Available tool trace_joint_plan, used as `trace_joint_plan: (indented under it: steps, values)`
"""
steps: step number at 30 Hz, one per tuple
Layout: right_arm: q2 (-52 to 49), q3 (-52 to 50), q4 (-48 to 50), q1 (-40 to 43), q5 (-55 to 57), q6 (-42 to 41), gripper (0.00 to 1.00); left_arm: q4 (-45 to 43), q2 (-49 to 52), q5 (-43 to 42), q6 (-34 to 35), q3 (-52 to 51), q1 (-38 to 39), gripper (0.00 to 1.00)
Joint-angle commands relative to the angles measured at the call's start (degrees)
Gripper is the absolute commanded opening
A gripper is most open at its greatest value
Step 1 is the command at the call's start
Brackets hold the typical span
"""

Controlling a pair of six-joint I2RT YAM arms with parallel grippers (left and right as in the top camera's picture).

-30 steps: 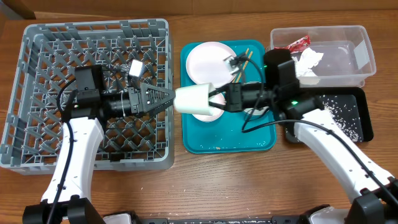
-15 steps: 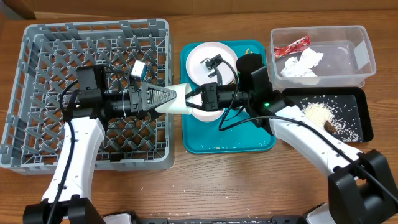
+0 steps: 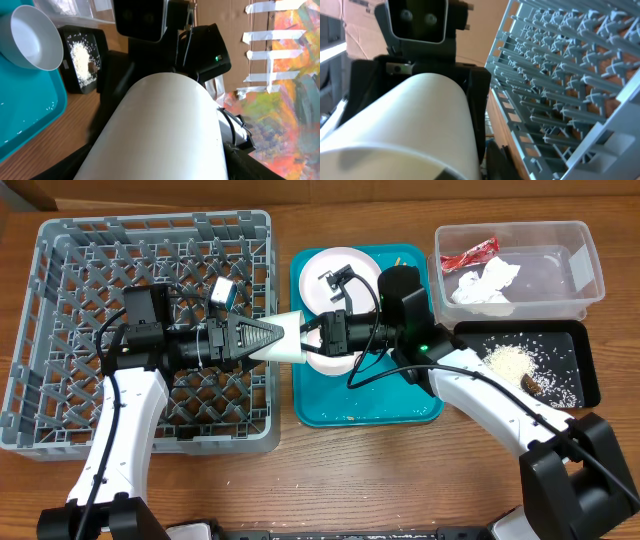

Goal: Sort waste into correct bins and load items into the dishwasher
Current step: 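Lift the cup toward the left gripper and hand it over, then lower the cup into the dish rack with the left gripper and release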

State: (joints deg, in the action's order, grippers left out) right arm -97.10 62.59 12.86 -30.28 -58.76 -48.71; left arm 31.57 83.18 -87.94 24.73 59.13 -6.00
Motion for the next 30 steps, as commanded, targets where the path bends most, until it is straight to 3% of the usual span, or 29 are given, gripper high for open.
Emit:
trace_joint_plan:
  steps: [1,5,7,11,16,22,25,30]
  values:
    - [-1.1,0.0,0.3,-1.2,0.5,0.2,0.29,-0.1,-0.2,-1.5,0.2,1.1,0.4,0.47]
    - [-1.1,0.0,0.3,-1.2,0.4,0.3,0.57,-0.2,-0.2,-0.2,0.2,1.1,0.4,0.45]
    - [-1.1,0.0,0.0,-0.8,0.4,0.3,0.66,-0.8,-0.2,-0.1,0.1,1.1,0.2,0.45]
    - [-1.1,0.0,-3.1,2.0,0.4,1.0,0.75,-4.2,-0.2,0.5,0.2,1.1,-1.4,0.45]
    - [-1.1,0.0,-4.6,8.2,-3.5,2.5,0.85,-4.6,-0.2,7.8,0.1,1.1,-5.4,0.45]
    - [-1.1,0.0,-8.7,17.4,-10.9,5.5,0.95,0.3,-1.9,23.9,-1.6,1.9,-8.1,0.43]
    - [-1.1,0.0,-15.3,20.0,-10.3,10.8,0.97,9.9,-4.3,33.6,-5.6,4.6,-6.7,0.43]
    - [-1.1,0.0,-24.8,21.4,-1.4,18.3,1.00,28.7,-8.5,59.5,-9.6,13.4,-1.0,0.43]
